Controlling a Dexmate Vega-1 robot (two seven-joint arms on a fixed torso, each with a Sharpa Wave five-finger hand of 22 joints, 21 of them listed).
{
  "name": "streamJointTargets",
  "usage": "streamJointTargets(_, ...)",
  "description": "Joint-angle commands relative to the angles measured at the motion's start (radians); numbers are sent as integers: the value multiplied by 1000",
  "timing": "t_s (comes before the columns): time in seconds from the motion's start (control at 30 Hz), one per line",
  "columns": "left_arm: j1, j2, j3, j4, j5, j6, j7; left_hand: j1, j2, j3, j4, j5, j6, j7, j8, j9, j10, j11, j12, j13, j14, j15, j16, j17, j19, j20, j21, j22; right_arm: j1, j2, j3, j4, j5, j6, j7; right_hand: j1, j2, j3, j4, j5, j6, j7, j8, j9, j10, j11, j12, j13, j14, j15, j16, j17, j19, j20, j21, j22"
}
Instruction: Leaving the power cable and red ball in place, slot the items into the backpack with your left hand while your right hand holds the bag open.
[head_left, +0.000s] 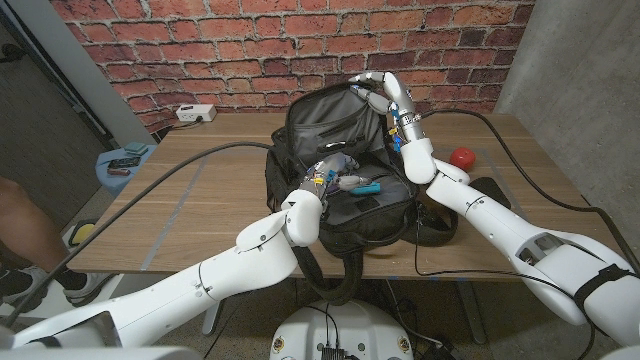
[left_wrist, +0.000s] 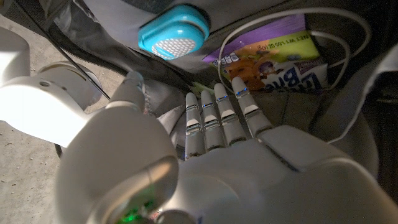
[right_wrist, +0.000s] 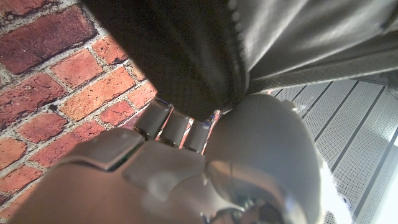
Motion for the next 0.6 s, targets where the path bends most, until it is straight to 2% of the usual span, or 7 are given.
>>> streamJointTargets(0.03,-8,27,-2,-18,-2,-25,-54,-28,-4,-12,0,-9,-108,-12,-2,-9,-125,17,-7,-37,-95,42,-51,-29,-38,18,-15,0,-8,-4,4,-16,2,-10,7,5,9,-2,2,5,9,1,3,4,10,-1,-3,2,10,-115,-5,4,-5,-77,2,2)
streamJointTargets(0.07,-7,28,-4,-18,-3,-31,-56,-36,-2,-16,1,-10,-142,-25,-3,-11,-154,7,-3,-50,-116,51,-58,-39,-48,24,-20,-1,-7,-5,3,-15,2,-7,9,5,9,-3,2,5,9,2,3,4,11,-1,-3,2,10,-115,-5,4,-4,-77,2,2)
streamJointTargets(0.13,-7,30,-4,-19,1,-36,-59,-43,-2,-22,-1,-12,-163,-34,4,-14,-205,9,-3,-70,-165,71,-70,-60,-65,33,-31,-6,-9,-4,4,-18,3,-11,9,5,9,-3,2,5,9,1,3,4,11,-1,-3,1,10,-115,-4,4,-5,-77,2,2)
streamJointTargets(0.33,-2,37,-18,-25,-7,-53,-75,-82,7,-37,10,-16,-244,-62,3,-18,-285,5,4,-111,-259,107,-77,-106,-107,35,-64,-18,-9,-5,4,-18,3,-14,13,7,9,-2,1,5,8,0,2,5,11,-1,-4,1,9,-116,-5,4,-5,-77,1,2)
streamJointTargets(0.4,0,40,-25,-27,-10,-60,-80,-93,11,-42,12,-15,-269,-81,3,-20,-311,-3,5,-125,-286,109,-76,-124,-122,35,-78,-23,-9,-5,3,-18,3,-16,15,7,9,-2,1,5,9,0,2,5,11,0,-4,1,10,-116,-5,4,-5,-77,1,2)
streamJointTargets(0.6,5,45,-37,-36,-7,-66,-84,-102,14,-45,12,-16,-280,-90,6,-21,-334,-11,7,-138,-316,109,-77,-141,-152,35,-101,-28,-6,-2,0,-11,5,-14,18,5,10,-3,3,5,9,0,2,5,11,-1,-5,2,9,-114,-5,4,-7,-77,1,2)
